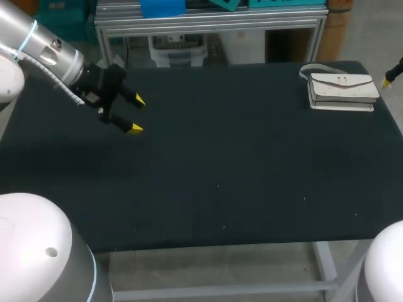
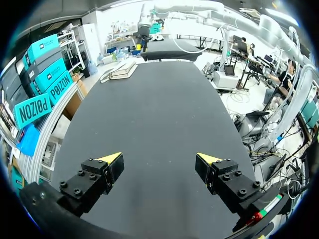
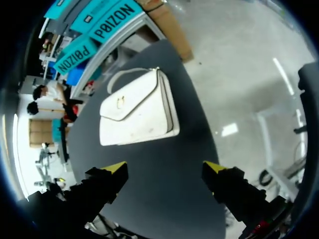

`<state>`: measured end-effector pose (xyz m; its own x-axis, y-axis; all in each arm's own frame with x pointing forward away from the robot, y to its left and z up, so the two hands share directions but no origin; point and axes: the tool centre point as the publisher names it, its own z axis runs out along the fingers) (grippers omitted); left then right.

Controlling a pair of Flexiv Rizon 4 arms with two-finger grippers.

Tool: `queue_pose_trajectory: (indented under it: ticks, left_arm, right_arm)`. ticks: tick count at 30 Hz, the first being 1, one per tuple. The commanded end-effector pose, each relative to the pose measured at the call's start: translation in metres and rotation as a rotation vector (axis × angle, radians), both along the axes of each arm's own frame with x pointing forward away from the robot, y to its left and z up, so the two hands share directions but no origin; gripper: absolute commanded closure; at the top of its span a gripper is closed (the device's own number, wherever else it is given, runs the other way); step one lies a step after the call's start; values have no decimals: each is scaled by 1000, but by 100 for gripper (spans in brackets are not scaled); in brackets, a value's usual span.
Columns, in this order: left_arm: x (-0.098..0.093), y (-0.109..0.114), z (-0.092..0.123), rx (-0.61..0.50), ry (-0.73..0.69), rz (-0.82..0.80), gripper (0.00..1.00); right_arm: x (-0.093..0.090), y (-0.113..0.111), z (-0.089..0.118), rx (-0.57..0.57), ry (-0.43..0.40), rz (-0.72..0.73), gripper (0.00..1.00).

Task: Pick up the bag, open it, inspect its contents, close it, and place it on the opposite side

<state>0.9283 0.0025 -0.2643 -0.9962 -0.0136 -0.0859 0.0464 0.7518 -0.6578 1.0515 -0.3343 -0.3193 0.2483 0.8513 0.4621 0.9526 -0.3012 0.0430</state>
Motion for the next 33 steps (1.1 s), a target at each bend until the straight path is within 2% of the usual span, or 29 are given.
queue_pose_trajectory:
  ticks: [1, 13, 23, 28, 32, 33]
  left_arm:
    - [-4, -1, -2, -7, -13, 12, 0]
    - [4, -6, -10, 10, -36, 35, 0]
    - [12, -8, -28, 15, -13, 18, 0]
    - [15, -6, -36, 17, 18, 14, 0]
    - [15, -6, -37, 20, 21, 11, 0]
    - [15, -6, -37, 20, 21, 11, 0]
  right_arm:
    - [22, -9, -14, 54, 27, 19, 0]
    - [59, -10, -25, 102, -1, 47, 0]
    - [74, -6, -37, 121, -1, 64, 13]
    - [84, -6, -45, 158, -13, 65, 22]
    - [94, -3, -49, 188, -22, 65, 38]
    - [96, -1, -49, 193, -25, 66, 46]
